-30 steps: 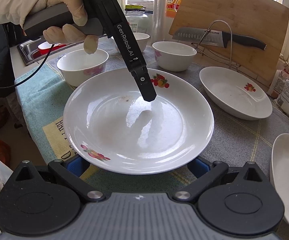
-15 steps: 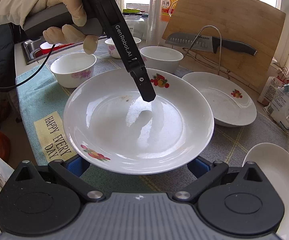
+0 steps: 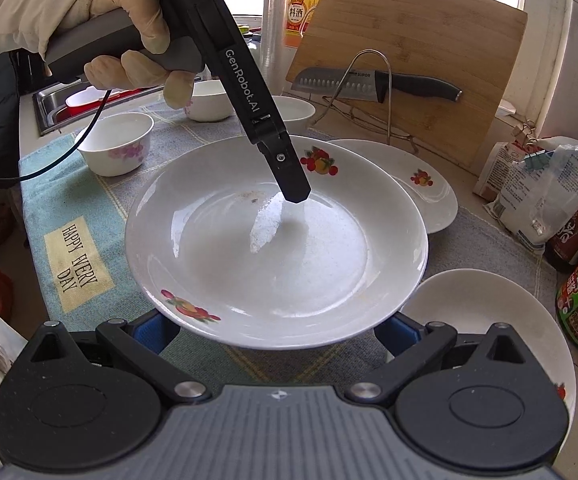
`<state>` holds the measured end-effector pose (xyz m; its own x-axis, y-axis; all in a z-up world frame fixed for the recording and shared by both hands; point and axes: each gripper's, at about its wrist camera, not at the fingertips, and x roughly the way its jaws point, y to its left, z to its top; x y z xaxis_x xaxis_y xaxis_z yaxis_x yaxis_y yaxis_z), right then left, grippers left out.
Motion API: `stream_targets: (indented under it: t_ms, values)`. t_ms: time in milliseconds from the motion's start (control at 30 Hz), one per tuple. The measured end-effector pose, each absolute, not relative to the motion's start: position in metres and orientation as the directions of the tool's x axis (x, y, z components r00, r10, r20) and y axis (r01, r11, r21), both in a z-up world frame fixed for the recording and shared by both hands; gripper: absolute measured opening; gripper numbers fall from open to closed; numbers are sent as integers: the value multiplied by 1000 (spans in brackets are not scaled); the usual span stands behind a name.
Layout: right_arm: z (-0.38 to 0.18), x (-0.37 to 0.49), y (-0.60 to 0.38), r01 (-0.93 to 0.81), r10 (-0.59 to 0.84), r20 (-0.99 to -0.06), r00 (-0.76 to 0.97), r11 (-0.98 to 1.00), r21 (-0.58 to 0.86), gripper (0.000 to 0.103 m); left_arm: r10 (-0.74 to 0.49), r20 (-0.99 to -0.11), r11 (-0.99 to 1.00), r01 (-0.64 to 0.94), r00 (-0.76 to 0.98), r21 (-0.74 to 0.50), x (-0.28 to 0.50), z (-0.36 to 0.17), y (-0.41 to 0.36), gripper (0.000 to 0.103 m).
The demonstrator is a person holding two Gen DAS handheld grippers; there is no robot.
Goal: Organize plates and bowls
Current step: 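Lower the flower plate onto the stained plate with the left gripper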
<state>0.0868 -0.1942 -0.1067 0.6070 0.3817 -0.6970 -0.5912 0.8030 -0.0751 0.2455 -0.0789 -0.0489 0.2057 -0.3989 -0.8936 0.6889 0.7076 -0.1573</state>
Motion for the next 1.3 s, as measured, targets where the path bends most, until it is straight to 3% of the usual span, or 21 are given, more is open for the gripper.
stream_targets:
  t_ms: [1300]
  values:
    - [-109, 64, -311, -371, 210, -708, 674, 925, -79, 103, -413, -908, 517, 839, 73, -168, 265, -71, -244, 58]
